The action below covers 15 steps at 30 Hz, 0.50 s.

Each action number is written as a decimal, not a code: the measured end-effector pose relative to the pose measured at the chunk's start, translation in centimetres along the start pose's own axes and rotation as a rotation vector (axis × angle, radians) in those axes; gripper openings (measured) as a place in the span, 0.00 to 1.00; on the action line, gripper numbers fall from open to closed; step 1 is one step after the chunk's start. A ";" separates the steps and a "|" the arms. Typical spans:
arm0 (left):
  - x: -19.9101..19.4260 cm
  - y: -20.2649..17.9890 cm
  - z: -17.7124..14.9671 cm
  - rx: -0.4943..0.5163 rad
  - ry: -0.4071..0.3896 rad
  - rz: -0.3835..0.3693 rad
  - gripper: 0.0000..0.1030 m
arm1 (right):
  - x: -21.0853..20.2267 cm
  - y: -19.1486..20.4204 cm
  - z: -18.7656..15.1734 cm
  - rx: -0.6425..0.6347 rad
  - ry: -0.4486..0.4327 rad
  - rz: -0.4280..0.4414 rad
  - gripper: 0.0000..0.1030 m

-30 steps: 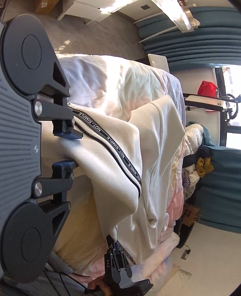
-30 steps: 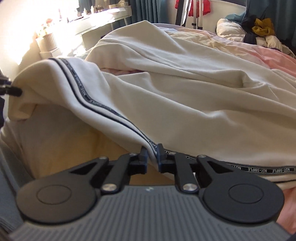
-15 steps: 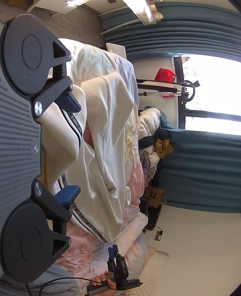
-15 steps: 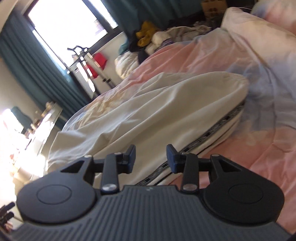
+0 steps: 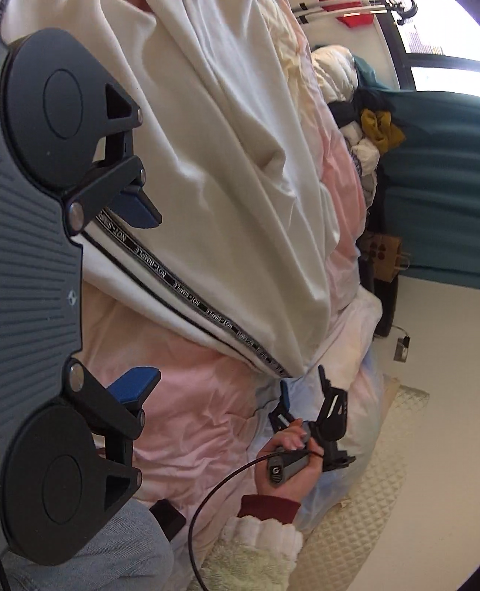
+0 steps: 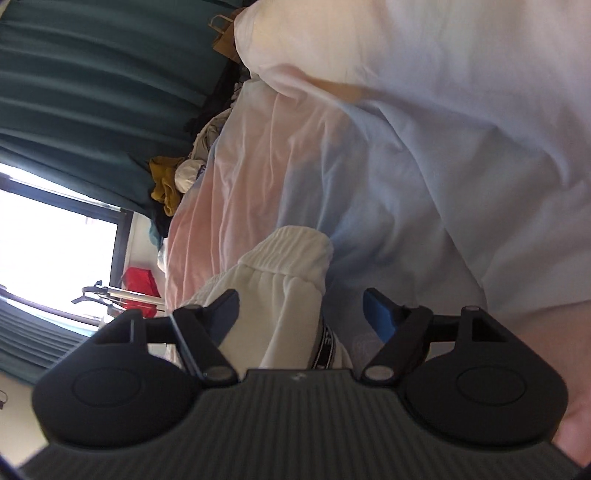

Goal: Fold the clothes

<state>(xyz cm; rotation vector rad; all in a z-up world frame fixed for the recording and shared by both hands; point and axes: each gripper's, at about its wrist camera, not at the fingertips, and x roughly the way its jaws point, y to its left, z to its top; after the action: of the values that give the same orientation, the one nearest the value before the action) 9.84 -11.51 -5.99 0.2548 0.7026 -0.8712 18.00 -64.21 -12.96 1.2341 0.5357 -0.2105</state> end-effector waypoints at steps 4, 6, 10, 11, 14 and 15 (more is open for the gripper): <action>5.9 -0.4 -1.6 0.055 0.050 -0.006 0.69 | 3.1 0.3 -0.4 -0.062 0.026 0.007 0.60; 7.4 -0.6 -2.1 0.076 0.040 0.025 0.62 | 3.9 0.6 -0.7 -0.085 0.022 0.007 0.23; 7.8 -0.2 -2.1 0.038 0.024 0.032 0.10 | 2.4 2.9 -1.4 -0.177 -0.066 0.014 0.13; 7.8 0.0 -2.0 0.020 0.025 0.021 0.04 | 1.7 3.5 -1.6 -0.196 -0.083 0.020 0.13; 6.5 -0.2 -1.8 0.014 -0.008 0.000 0.03 | -1.1 4.8 -1.9 -0.218 -0.123 0.060 0.12; 6.0 -0.3 -1.9 0.011 -0.011 -0.009 0.03 | -1.9 5.0 -2.0 -0.231 -0.129 0.061 0.12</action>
<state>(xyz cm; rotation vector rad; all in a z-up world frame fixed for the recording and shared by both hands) 11.35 -14.48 -11.31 0.2562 0.6892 -0.8844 18.03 -60.90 -8.28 1.0037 0.3977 -0.1702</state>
